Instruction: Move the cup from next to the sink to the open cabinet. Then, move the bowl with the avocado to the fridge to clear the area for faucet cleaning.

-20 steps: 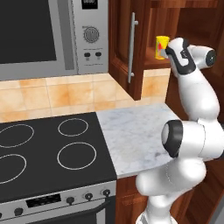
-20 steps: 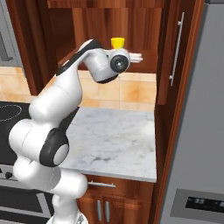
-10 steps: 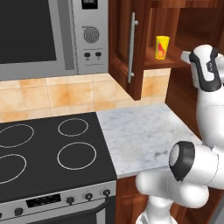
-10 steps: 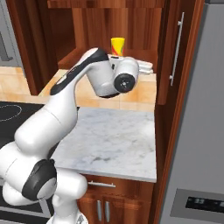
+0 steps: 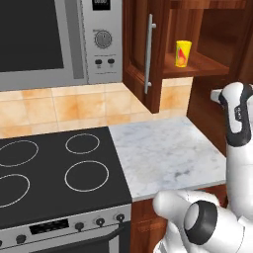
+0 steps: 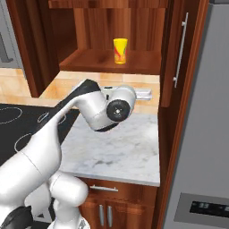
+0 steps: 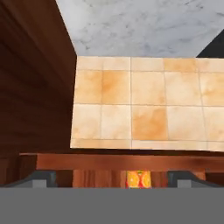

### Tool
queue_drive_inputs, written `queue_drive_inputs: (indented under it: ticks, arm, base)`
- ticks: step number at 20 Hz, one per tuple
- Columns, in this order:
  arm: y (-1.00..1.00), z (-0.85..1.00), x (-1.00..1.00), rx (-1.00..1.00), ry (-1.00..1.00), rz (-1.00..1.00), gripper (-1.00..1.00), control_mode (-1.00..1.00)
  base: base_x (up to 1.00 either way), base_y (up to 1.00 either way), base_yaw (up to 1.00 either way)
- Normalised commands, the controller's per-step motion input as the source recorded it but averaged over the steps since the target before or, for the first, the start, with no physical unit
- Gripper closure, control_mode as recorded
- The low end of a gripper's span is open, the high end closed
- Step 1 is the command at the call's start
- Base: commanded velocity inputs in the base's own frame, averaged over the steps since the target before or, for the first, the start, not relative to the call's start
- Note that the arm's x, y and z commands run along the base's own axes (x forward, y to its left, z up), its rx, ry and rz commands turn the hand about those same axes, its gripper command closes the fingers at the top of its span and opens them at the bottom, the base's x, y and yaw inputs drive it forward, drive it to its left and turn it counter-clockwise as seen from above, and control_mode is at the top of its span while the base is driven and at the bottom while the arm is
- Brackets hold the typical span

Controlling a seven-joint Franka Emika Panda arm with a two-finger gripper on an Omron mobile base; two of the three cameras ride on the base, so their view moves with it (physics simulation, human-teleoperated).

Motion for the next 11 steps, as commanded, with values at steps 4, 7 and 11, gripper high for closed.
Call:
queue_drive_inputs:
  ticks: [4,7,11]
  arm:
    - [0.83,-0.97,-1.00,-0.30,0.56,0.05,-1.00,-1.00]
    - [0.94,-1.00,-1.00,-0.38,0.56,0.12,-1.00,-1.00]
    - [0.65,-0.75,-0.68,-0.21,0.26,0.19,-1.00,-1.00]
  base:
    - [0.00,0.00,0.00]
    - [0.00,0.00,0.00]
    - [0.00,0.00,0.00]
